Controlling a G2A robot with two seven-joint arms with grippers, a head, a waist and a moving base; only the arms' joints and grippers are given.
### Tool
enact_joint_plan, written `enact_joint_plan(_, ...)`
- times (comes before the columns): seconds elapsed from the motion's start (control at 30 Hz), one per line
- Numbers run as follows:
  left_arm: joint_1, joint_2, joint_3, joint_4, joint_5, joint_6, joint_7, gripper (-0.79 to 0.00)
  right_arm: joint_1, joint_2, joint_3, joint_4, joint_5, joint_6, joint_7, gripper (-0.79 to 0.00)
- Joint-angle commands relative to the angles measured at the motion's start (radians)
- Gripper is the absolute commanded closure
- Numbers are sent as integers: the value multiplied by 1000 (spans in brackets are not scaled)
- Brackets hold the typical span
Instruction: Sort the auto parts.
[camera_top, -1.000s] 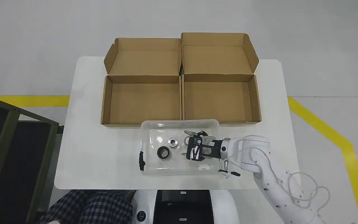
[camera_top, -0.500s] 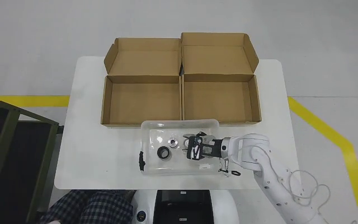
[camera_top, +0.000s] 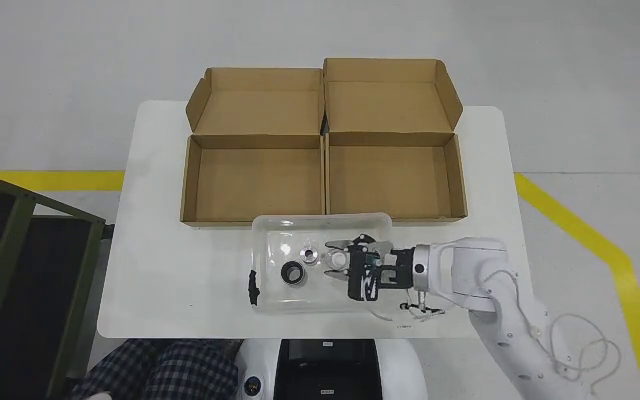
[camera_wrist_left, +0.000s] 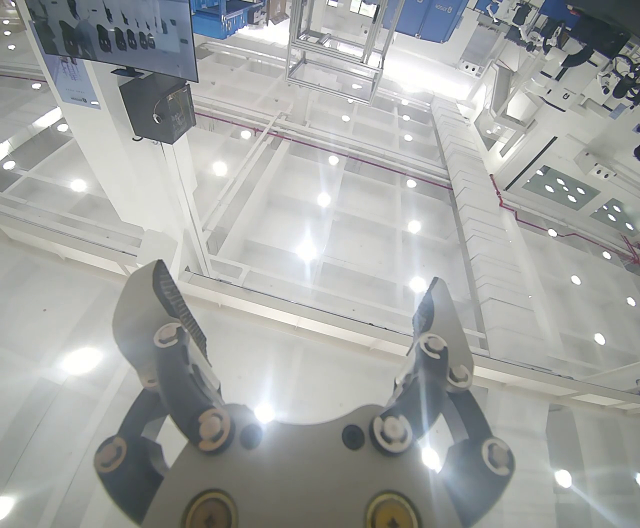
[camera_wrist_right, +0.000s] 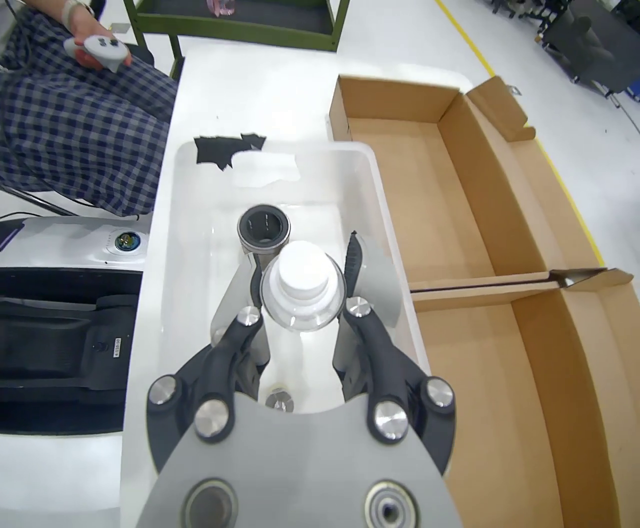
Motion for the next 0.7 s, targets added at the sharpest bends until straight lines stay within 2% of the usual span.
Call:
enact_joint_plan(0.0,0,0,0,0,0,0,0,-785,1,4,21,-12,51,-14,-32,0)
enact_joint_plan(0.17,0,0,0,0,0,0,0,-785,25,14,58,-48,101,-14,-102,0)
enact_joint_plan(0.47,0,0,0,0,0,0,0,-785,66,22,119,-36,174,-14,-318,0)
enact_joint_plan(0.67,0,0,0,0,0,0,0,-785,80,31,145,-41,213,-14,-381,0)
